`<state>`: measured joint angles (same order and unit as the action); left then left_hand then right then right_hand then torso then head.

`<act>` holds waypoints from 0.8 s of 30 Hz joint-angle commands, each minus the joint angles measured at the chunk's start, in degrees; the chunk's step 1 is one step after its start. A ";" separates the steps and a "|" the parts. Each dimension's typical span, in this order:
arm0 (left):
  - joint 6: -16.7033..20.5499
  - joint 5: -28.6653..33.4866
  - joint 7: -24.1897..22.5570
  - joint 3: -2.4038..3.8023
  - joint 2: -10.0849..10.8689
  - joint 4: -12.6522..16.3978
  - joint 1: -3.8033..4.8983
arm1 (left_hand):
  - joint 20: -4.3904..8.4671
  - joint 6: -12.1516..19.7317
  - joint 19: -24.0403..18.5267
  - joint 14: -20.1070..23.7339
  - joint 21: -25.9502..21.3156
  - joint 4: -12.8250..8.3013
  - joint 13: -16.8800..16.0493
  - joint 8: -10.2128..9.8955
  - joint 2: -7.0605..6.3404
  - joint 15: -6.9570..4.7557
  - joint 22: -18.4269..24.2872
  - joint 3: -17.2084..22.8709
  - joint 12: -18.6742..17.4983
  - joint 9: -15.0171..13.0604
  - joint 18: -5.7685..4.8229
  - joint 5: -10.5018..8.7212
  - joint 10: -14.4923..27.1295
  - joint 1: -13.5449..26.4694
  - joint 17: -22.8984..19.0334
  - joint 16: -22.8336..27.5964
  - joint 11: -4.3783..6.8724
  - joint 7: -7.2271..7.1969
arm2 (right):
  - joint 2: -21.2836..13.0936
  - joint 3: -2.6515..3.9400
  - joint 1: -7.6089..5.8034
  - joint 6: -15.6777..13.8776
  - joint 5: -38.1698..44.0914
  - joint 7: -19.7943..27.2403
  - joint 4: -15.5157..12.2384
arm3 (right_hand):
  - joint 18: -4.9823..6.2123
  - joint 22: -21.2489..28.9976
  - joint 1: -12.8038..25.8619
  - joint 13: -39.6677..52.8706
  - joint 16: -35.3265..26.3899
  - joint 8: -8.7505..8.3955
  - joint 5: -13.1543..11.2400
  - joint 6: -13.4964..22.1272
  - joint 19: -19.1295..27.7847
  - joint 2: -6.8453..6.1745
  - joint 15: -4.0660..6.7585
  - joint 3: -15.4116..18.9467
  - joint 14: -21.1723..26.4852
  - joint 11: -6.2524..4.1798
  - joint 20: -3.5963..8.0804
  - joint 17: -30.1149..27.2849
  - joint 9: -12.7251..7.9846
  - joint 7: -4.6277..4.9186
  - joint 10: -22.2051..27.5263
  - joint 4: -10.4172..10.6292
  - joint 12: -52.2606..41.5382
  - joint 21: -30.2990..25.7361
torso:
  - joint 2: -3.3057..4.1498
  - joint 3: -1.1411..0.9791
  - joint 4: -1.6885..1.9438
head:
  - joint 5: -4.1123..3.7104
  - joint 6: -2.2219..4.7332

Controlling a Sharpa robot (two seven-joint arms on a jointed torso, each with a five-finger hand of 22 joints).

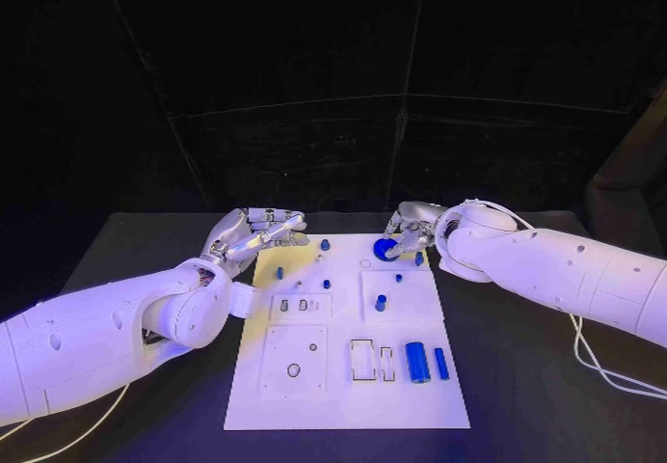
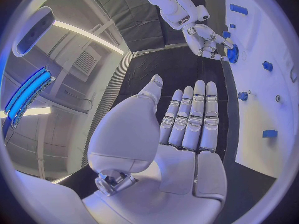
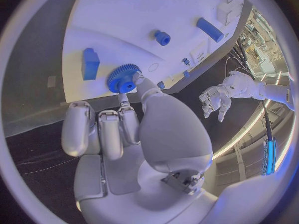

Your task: Assemble the parts on the task board

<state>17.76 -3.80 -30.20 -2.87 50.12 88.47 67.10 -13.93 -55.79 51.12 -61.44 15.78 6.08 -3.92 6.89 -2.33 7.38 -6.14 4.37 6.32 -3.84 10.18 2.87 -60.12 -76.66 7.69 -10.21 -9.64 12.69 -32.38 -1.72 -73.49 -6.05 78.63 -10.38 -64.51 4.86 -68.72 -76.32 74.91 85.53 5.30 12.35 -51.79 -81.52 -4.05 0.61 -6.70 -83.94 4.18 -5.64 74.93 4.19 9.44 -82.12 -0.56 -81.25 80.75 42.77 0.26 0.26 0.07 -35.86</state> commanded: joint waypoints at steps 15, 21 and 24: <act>-0.80 0.03 -0.14 0.05 0.01 0.01 0.08 | 0.09 -0.48 0.36 -0.43 -0.26 -0.52 0.08 -0.42 0.67 0.01 0.14 -0.01 -0.32 0.06 0.32 -0.10 -0.39 -0.26 0.07 0.41 -0.07 0.00 | 0.22 -0.01 -0.08 1.46 1.76 0.34 0.46 | -1.06 -1.93 -0.54 7.41 0.41 2.29 -1.90 -5.65 -0.99 4.12 0.37 -4.87 -3.77 -0.82 0.53 2.44 0.36 -1.13 -2.11 -1.12 -2.54 1.29 | 0.00 -0.01 -0.05 | 0.06 -0.33; -0.83 0.03 -0.12 0.05 0.05 0.07 0.08 | 0.10 -0.50 0.37 -0.44 -0.27 -0.56 0.08 -0.45 0.74 0.00 0.15 0.02 -0.35 0.06 0.32 -0.10 -0.41 -0.28 0.07 0.43 -0.06 -0.01 | 0.18 -0.02 -0.05 -5.20 2.89 2.99 -0.57 | -1.41 -3.76 -1.39 8.43 0.49 3.63 -2.84 -8.91 -1.70 5.15 1.22 -8.37 -3.82 -1.83 1.29 2.70 0.65 -2.27 -2.85 -2.88 -3.33 2.13 | -0.02 -0.01 -0.03 | 0.08 -0.24; -0.84 0.03 -0.12 0.05 0.09 0.10 0.08 | 0.10 -0.50 0.37 -0.44 -0.27 -0.56 0.08 -0.45 0.74 0.00 0.15 0.02 -0.35 0.06 0.32 -0.10 -0.41 -0.28 0.07 0.43 -0.06 -0.01 | 0.13 -0.02 -0.04 -7.93 4.15 3.78 -1.48 | -1.49 -4.13 -1.01 8.44 0.53 3.67 -2.76 -9.26 -1.84 4.99 1.41 -9.43 -3.85 -1.98 1.53 2.84 0.57 -2.41 -2.87 -3.40 -3.31 2.31 | -0.01 -0.02 -0.01 | 0.11 -0.23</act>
<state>17.63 -3.79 -30.08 -2.87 50.20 88.46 67.10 -13.93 -55.79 51.12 -61.44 15.78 5.75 -3.92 6.66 -2.03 7.38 -6.04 4.38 6.32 -3.84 10.19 2.88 -60.12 -76.96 7.68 -9.97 -9.64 12.69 -32.26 -1.79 -73.35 -8.76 80.76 -8.75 -65.54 3.95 -72.76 -77.35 74.90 85.74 7.15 9.64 -57.15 -83.05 -0.11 1.66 -15.46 -83.94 2.54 -4.09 74.91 4.03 8.58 -83.93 -4.23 -84.25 82.93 42.75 0.24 0.22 0.13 -36.14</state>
